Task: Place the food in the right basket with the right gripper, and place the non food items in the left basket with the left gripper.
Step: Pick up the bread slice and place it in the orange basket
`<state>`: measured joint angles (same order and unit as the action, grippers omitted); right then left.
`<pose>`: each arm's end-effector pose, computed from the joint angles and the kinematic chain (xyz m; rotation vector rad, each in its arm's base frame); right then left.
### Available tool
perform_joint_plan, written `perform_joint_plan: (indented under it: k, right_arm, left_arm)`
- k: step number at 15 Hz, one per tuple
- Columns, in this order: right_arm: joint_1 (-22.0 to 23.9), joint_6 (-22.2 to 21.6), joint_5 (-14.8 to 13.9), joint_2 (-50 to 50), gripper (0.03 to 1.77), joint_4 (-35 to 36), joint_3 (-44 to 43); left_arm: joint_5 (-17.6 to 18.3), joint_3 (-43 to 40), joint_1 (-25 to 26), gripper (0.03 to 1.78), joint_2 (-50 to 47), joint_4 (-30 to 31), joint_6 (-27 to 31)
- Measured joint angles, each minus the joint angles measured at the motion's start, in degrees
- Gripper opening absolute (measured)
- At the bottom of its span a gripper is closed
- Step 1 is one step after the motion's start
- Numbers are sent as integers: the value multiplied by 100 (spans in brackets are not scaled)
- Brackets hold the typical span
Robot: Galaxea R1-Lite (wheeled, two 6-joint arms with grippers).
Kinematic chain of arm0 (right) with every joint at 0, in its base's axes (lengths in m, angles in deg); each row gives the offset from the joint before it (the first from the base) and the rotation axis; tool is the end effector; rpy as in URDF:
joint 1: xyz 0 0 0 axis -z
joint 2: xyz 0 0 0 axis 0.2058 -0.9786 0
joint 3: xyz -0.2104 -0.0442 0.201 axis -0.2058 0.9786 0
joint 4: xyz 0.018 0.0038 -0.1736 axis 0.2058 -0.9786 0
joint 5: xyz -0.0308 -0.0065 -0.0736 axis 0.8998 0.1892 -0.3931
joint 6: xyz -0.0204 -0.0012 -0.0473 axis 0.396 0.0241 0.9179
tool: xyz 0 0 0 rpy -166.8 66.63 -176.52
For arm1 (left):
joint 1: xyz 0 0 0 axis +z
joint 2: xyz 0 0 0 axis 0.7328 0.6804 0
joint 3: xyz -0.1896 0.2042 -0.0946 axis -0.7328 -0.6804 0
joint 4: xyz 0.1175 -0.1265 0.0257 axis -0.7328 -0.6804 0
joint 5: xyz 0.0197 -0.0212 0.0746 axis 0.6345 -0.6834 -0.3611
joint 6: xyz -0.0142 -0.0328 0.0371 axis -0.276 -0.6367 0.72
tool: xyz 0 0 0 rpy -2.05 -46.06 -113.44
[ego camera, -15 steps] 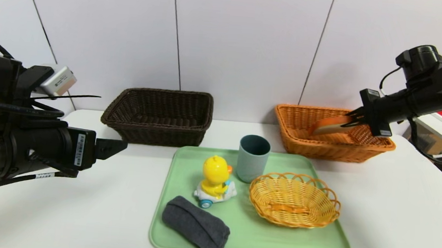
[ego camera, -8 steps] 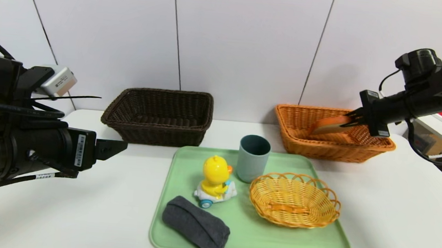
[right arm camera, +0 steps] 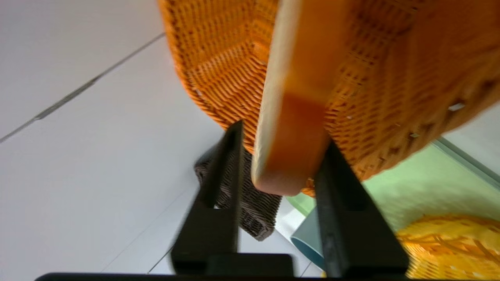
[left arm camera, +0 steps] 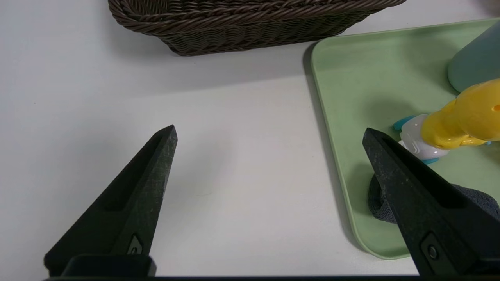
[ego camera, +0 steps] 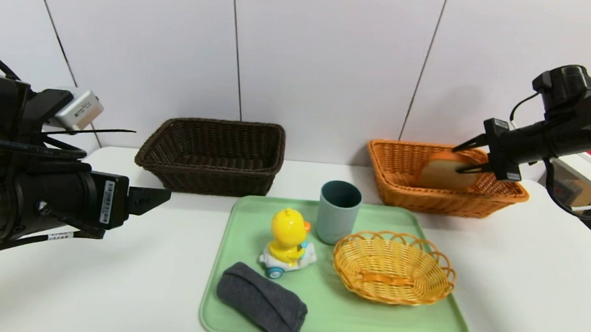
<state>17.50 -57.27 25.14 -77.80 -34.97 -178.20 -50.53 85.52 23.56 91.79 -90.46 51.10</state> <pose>0.4032 -0.0150 0.2093 1.5107 0.9522 -0.2376 0.1909 -0.0724 0.2270 -0.0186 0.4815 -0.1738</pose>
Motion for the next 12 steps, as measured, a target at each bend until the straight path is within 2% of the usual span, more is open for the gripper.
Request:
perform_joint_plan:
  k: [2, 6, 10, 12]
  right_arm:
    - [-2, 11, 2, 0, 92, 89, 9]
    - [13, 5, 0, -7, 124, 133, 9]
    - [24, -23, 6, 44, 142, 129, 11]
    - [-4, -130, 116, 229, 149, 102, 11]
  left_arm:
    - [-1, 0, 0, 169, 0, 2, 1]
    - [-1, 0, 0, 169, 0, 0, 1]
    - [0, -2, 0, 169, 0, 2, 0]
    - [0, -2, 0, 169, 0, 2, -7]
